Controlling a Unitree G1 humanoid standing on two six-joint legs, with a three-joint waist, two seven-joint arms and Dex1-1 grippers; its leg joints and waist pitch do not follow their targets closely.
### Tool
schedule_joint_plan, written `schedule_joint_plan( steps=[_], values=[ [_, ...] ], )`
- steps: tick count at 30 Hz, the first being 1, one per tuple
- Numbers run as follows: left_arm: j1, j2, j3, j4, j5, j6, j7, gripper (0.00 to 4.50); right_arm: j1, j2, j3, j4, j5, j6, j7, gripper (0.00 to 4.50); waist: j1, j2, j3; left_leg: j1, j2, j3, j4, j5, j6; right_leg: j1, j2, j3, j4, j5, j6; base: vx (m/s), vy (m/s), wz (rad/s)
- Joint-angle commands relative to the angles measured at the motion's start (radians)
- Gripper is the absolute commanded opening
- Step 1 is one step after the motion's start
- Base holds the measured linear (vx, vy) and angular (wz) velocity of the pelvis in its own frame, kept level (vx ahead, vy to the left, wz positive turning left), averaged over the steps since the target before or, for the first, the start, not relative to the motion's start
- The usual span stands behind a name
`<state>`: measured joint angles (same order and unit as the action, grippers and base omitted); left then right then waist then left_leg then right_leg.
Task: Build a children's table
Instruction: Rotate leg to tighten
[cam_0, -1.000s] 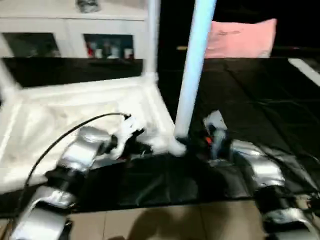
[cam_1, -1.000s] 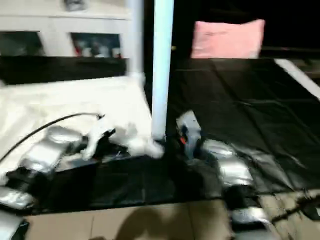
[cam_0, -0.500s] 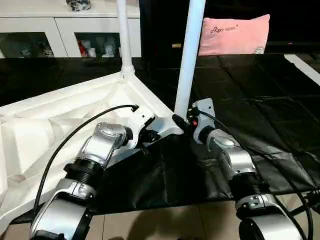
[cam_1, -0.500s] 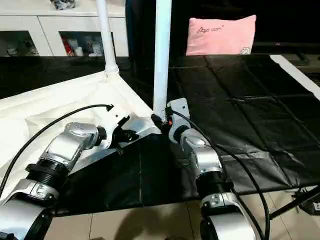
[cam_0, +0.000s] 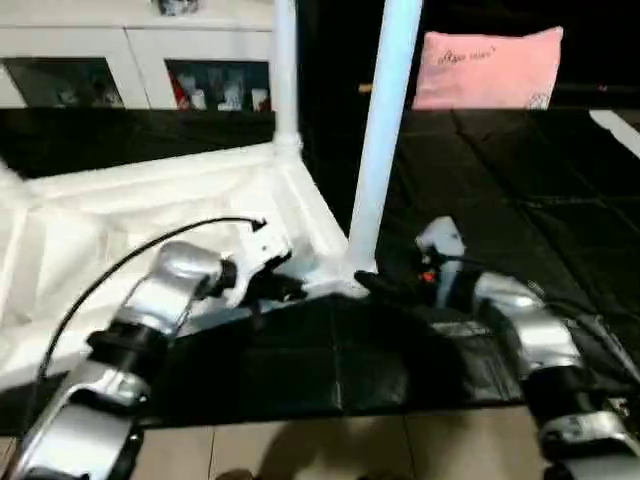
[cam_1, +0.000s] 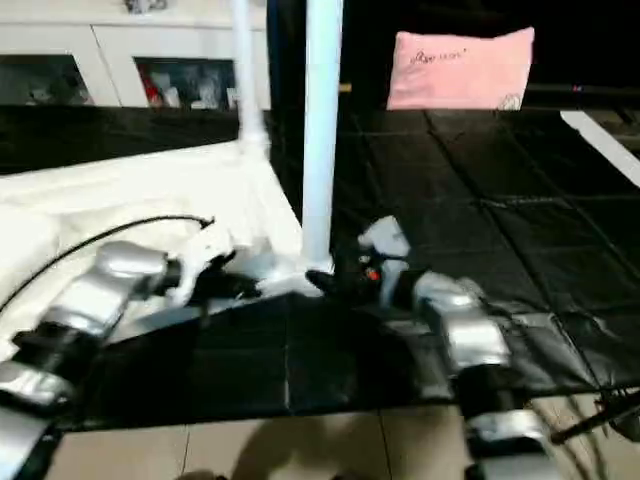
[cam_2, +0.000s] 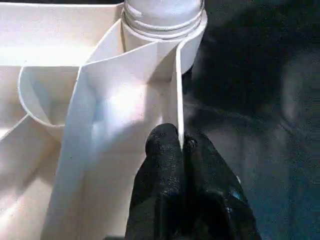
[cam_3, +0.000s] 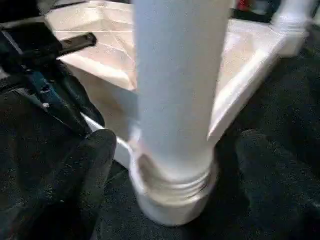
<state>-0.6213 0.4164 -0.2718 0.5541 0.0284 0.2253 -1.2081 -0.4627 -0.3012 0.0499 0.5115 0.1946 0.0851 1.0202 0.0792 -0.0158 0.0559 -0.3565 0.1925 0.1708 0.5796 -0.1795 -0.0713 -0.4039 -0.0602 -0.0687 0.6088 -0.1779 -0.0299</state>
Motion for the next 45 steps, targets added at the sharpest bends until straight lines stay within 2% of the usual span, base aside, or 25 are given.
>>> schedule_joint_plan(
  steps=[1, 2, 3, 5, 8, 11, 14, 19, 28, 30, 34, 45],
  values=[
    [0.001, 0.004, -0.028, -0.015, -0.018, -0.041, -0.07, 0.0, -0.001, -0.013, 0.012, -0.024, 0.015, -0.013, 0.049, 4.13, 0.004, 0.002, -0.064, 0.005, 0.039, -0.006, -0.062, -0.198, 0.051, 0.055, -0.082, 0.052, -0.081, -0.255, -0.194, 0.0, 0.0, 0.0],
    [0.002, 0.034, -0.046, -0.018, -0.03, -0.066, -0.158, 0.0, -0.005, -0.052, 0.041, -0.043, 0.036, -0.011, 0.171, 4.13, 0.013, 0.002, -0.066, 0.007, 0.04, -0.005, -0.06, -0.19, 0.057, 0.057, -0.08, 0.05, -0.078, -0.238, -0.199, 0.0, 0.0, 0.0],
    [0.002, 0.047, -0.058, -0.021, -0.03, -0.07, -0.194, 0.0, -0.01, -0.065, 0.054, -0.042, 0.038, -0.008, 0.213, 4.13, 0.016, -0.001, -0.065, 0.005, 0.041, -0.004, -0.06, -0.184, 0.063, 0.057, -0.079, 0.05, -0.077, -0.227, -0.2, 0.0, 0.0, 0.0],
    [0.001, 0.058, -0.068, -0.024, -0.029, -0.071, -0.222, 0.0, -0.015, -0.075, 0.064, -0.038, 0.037, -0.007, 0.243, 4.13, 0.019, 0.002, -0.065, 0.005, 0.044, -0.003, -0.06, -0.174, 0.066, 0.054, -0.079, 0.05, -0.072, -0.203, -0.208, 0.0, 0.0, 0.0],
    [-0.003, 0.075, -0.094, -0.017, -0.016, -0.107, -0.27, 0.0, -0.034, -0.097, 0.101, -0.016, 0.031, 0.002, 0.334, 4.13, 0.026, 0.0, -0.063, 0.006, 0.043, -0.003, -0.061, -0.193, 0.058, 0.053, -0.083, 0.05, -0.076, -0.248, -0.205, 0.0, 0.0, 0.0],
    [-0.005, 0.078, -0.102, -0.016, -0.019, -0.117, -0.292, 0.0, -0.048, -0.102, 0.118, 0.0, 0.032, 0.017, 0.377, 3.75, 0.033, -0.001, -0.062, 0.008, 0.044, -0.004, -0.062, -0.205, 0.046, 0.051, -0.083, 0.051, -0.077, -0.279, -0.199, 0.0, 0.0, 0.0],
    [-0.006, 0.082, -0.108, -0.015, -0.022, -0.127, -0.309, 0.0, -0.055, -0.105, 0.125, 0.007, 0.039, 0.024, 0.404, 3.45, 0.034, -0.004, -0.062, 0.007, 0.044, -0.005, -0.061, -0.206, 0.041, 0.051, -0.085, 0.051, -0.078, -0.295, -0.191, 0.0, 0.0, 0.0],
    [-0.003, 0.083, -0.114, -0.022, -0.029, -0.133, -0.328, 0.0, -0.055, -0.114, 0.141, 0.003, 0.046, 0.042, 0.444, 3.07, 0.035, -0.007, -0.065, 0.005, 0.042, -0.004, -0.059, -0.183, 0.048, 0.053, -0.084, 0.05, -0.074, -0.266, -0.192, 0.0, 0.0, 0.0],
    [0.0, 0.078, -0.123, -0.033, -0.028, -0.136, -0.336, 0.0, -0.056, -0.112, 0.15, 0.013, 0.044, 0.055, 0.469, 2.45, 0.041, -0.008, -0.064, 0.006, 0.043, -0.004, -0.059, -0.185, 0.045, 0.051, -0.085, 0.05, -0.077, -0.3, -0.18, 0.0, 0.0, 0.0],
    [-0.001, 0.078, -0.124, -0.035, -0.029, -0.135, -0.337, 0.0, -0.057, -0.11, 0.152, 0.018, 0.042, 0.053, 0.469, 2.19, 0.042, -0.006, -0.064, 0.006, 0.043, -0.004, -0.059, -0.183, 0.043, 0.051, -0.085, 0.05, -0.076, -0.299, -0.179, 0.0, 0.0, 0.0],
    [0.002, 0.075, -0.125, -0.045, -0.031, -0.129, -0.336, 0.0, -0.055, -0.108, 0.159, 0.018, 0.041, 0.06, 0.473, 2.01, 0.043, -0.008, -0.066, 0.005, 0.042, -0.004, -0.058, -0.17, 0.047, 0.052, -0.084, 0.049, -0.074, -0.275, -0.182, 0.0, 0.0, 0.0],
    [0.008, 0.065, -0.11, -0.05, -0.036, -0.104, -0.298, 0.0, -0.033, -0.107, 0.166, -0.004, 0.041, 0.074, 0.47, 1.96, 0.044, -0.007, -0.066, 0.005, 0.042, -0.004, -0.057, -0.17, 0.045, 0.053, -0.084, 0.049, -0.073, -0.274, -0.183, 0.0, 0.0, 0.0]
  ],
)
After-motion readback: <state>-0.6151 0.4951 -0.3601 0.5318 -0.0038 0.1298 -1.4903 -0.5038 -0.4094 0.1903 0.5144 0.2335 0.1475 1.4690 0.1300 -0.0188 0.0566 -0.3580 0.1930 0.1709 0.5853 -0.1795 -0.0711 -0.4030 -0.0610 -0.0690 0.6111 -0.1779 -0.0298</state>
